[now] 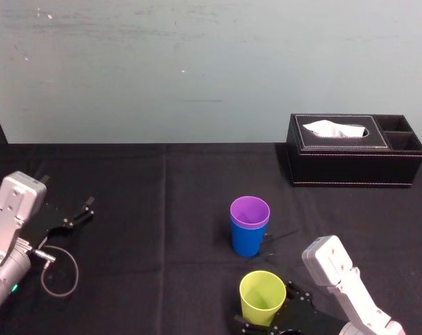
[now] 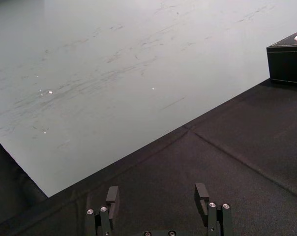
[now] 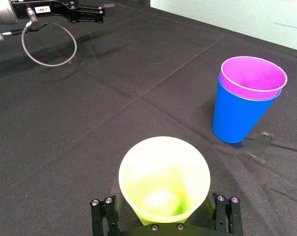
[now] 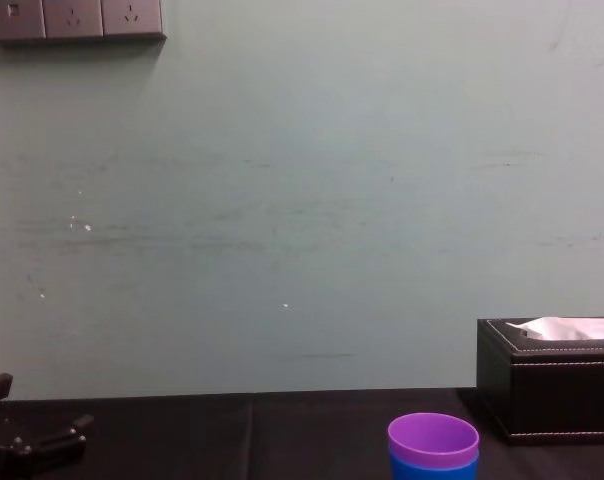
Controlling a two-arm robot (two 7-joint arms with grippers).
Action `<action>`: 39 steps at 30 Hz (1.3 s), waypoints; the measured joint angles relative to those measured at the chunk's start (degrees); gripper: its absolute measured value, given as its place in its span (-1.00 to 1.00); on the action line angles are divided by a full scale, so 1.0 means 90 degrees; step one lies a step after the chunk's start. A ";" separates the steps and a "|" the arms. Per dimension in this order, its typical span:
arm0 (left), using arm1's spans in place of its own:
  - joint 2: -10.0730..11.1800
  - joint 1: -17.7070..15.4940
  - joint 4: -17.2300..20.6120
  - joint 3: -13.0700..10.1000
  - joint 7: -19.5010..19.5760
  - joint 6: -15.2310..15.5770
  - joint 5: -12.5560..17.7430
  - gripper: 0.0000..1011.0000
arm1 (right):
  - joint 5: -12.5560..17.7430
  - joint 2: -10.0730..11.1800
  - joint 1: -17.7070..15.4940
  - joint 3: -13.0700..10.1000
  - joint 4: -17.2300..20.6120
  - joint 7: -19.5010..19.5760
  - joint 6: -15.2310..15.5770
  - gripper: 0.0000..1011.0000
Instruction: Stack the three plastic cups sequentially using one hand.
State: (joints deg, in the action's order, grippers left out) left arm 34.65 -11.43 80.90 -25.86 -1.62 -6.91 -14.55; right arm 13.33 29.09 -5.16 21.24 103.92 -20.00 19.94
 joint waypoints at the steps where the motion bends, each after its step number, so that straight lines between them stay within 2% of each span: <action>1: 0.0000 0.0000 0.0000 0.0000 0.0000 0.0000 0.0000 0.98 | -0.0012 -0.0016 0.0001 0.0000 -0.0015 0.0000 -0.0007 0.98; 22: 0.0000 0.0000 0.0000 0.0000 0.0000 0.0000 0.0000 0.98 | -0.0018 -0.0069 0.0023 -0.0007 -0.0074 -0.0046 -0.0049 0.98; 26: 0.0000 0.0000 0.0000 0.0000 0.0000 0.0000 0.0000 0.98 | -0.0016 -0.0067 0.0021 -0.0007 -0.0069 -0.0044 -0.0047 0.87; 27: 0.0000 0.0000 0.0000 0.0000 0.0000 0.0000 0.0000 0.98 | -0.0016 -0.0066 0.0020 -0.0007 -0.0068 -0.0044 -0.0046 0.78; 34: 0.0000 0.0000 0.0000 0.0000 0.0000 0.0000 0.0000 0.98 | -0.0013 -0.0063 0.0017 -0.0007 -0.0064 -0.0043 -0.0043 0.44; 39: 0.0000 0.0000 0.0000 0.0000 0.0000 0.0000 0.0000 0.98 | -0.0011 -0.0061 0.0016 -0.0007 -0.0060 -0.0043 -0.0041 0.41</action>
State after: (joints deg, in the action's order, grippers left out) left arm 34.64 -11.44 80.90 -25.86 -1.62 -6.91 -14.55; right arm 13.23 28.54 -5.02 21.18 103.37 -20.39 19.57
